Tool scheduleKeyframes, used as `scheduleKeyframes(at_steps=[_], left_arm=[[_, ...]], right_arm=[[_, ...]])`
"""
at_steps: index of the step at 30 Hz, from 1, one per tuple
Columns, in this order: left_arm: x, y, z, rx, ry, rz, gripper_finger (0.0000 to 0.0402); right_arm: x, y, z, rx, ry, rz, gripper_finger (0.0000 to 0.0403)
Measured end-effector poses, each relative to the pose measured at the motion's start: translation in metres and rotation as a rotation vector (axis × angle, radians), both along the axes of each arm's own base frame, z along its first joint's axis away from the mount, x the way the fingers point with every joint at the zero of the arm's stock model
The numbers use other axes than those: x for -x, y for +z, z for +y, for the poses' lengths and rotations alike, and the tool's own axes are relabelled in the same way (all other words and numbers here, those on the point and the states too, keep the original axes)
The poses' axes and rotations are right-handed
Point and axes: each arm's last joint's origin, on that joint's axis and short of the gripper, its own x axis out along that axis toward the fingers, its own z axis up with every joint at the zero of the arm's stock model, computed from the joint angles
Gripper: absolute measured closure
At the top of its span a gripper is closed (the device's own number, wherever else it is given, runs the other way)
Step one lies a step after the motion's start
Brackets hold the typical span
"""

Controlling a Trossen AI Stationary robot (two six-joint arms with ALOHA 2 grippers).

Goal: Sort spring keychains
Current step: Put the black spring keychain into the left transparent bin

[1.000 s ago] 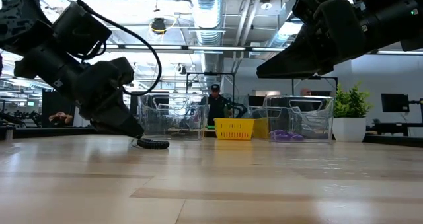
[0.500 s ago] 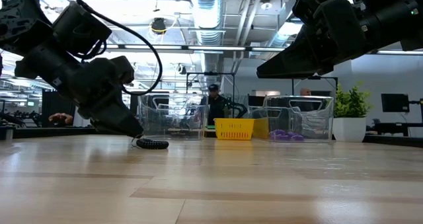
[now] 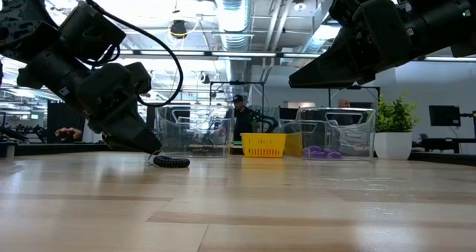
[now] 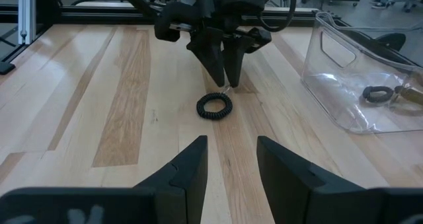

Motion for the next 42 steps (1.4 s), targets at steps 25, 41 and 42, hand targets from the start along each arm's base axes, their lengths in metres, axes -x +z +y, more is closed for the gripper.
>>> scheduleKeyframes(at_steps=[25,41,42], left_arm=[[0.0004,-0.0004,-0.0011,-0.003,-0.002,0.004,0.0293],[0.001,-0.0008,-0.0024,-0.01,-0.002,0.009,0.0314],[0.001,-0.0008,-0.0024,-0.01,-0.002,0.009,0.0317]], right_arm=[[0.0,0.0001,0.0,0.0,0.0,0.0,0.0282],[0.0,0.0,0.0001,0.0,0.0,0.0,0.0282],[0.0,0.0,-0.0001,0.0,-0.001,0.0,0.0282]])
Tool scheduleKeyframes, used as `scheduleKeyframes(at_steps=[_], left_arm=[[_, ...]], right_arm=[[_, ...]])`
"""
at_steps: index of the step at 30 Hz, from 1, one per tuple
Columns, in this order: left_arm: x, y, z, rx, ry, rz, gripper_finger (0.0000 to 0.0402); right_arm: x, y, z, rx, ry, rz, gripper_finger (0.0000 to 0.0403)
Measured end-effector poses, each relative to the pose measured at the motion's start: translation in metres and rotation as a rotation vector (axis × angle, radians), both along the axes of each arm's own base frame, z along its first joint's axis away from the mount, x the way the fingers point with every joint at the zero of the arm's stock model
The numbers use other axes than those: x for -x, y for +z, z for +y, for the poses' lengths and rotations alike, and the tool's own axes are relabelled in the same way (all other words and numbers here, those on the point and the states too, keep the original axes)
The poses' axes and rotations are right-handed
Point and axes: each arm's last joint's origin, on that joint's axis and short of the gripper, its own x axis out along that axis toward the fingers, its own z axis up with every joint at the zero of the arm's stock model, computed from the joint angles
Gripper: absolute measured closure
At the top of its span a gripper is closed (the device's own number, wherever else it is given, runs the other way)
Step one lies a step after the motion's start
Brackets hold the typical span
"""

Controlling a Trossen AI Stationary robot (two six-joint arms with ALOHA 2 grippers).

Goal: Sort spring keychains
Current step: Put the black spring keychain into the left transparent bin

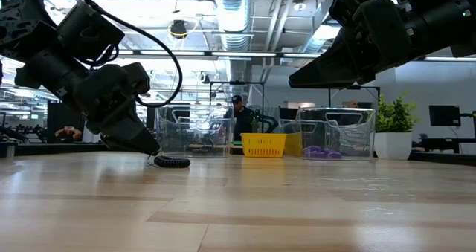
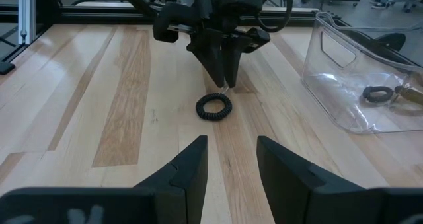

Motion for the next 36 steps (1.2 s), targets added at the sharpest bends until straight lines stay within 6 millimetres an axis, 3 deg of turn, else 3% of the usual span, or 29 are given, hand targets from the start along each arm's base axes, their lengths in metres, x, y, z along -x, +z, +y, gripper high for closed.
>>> scheduleKeyframes(at_steps=[17,27,36], left_arm=[[-0.0001,-0.0001,0.0011,-0.007,0.001,0.001,0.0366],[-0.0001,-0.0001,0.0011,-0.106,-0.068,0.008,0.0394],[-0.0003,0.0001,0.0011,-0.118,-0.077,0.006,0.0395]], right_arm=[[0.0,0.0001,0.0001,0.0,0.001,0.0,0.0282],[0.0,0.0,0.0001,0.0,0.001,0.0,0.0282],[0.0,0.0001,0.0001,0.0,0.0,-0.001,0.0282]])
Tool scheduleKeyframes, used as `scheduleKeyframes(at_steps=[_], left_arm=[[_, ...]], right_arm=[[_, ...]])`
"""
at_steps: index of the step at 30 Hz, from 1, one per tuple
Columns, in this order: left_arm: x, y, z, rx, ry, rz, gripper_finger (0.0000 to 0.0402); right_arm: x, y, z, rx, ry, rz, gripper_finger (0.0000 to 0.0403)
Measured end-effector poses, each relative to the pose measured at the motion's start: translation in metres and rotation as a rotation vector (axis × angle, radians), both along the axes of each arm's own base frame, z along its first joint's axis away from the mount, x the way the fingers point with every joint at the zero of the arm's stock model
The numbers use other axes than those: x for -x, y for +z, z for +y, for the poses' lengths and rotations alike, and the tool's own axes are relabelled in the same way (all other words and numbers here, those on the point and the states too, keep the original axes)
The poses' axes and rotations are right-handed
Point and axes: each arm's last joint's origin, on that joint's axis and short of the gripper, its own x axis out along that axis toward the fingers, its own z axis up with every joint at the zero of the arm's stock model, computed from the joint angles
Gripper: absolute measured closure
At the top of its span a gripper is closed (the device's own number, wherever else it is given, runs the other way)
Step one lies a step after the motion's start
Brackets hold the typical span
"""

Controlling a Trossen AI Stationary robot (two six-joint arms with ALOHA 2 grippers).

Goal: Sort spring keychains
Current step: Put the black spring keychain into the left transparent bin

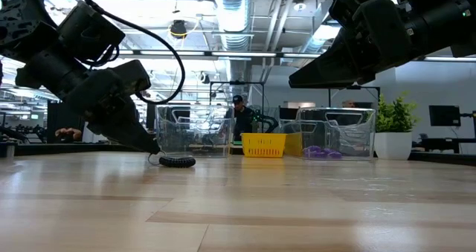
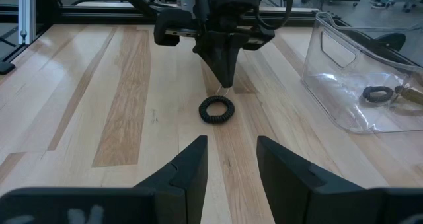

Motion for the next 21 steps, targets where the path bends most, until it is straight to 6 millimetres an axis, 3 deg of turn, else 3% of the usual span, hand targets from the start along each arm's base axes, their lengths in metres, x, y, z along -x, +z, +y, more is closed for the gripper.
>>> scheduleKeyframes(at_steps=[21], left_arm=[[-0.007,0.011,0.006,-0.067,-0.019,-0.126,0.0396]], right_arm=[[0.0,0.0,0.0,0.001,0.0,0.001,0.0282]])
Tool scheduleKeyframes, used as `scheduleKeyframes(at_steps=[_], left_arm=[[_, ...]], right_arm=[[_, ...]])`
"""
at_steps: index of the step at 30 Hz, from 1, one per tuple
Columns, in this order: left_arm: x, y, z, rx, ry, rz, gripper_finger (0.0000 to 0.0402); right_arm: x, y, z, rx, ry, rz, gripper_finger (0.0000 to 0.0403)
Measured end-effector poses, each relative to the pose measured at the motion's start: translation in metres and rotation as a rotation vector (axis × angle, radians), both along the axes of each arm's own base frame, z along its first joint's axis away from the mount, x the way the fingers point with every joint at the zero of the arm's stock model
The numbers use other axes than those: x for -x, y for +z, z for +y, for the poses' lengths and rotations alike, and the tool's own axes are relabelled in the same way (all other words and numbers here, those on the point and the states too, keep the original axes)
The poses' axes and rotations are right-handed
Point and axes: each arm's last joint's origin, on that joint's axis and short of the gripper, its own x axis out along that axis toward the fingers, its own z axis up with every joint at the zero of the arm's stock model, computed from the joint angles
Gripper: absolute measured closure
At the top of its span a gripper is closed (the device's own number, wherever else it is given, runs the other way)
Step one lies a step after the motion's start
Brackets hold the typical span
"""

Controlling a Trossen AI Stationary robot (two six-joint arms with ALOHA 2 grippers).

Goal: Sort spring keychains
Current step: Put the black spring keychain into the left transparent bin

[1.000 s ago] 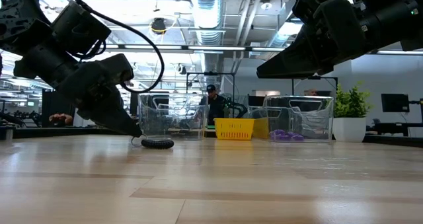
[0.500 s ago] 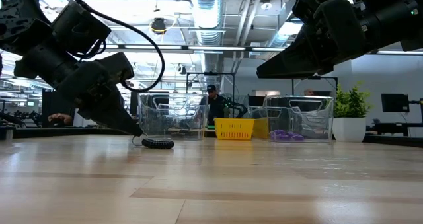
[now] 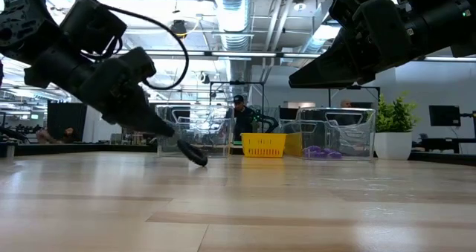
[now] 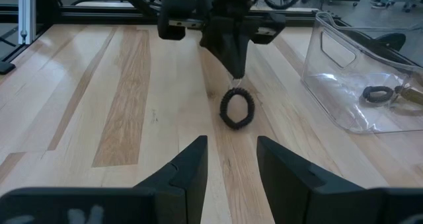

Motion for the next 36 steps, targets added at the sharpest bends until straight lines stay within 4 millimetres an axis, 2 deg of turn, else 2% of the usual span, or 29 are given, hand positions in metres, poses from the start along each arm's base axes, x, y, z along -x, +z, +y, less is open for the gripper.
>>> scheduleKeyframes(at_steps=[36], left_arm=[[-0.006,0.014,-0.002,0.006,-0.014,-0.154,0.0396]], right_arm=[[0.0,0.0,0.0,0.002,0.0,0.006,0.0282]])
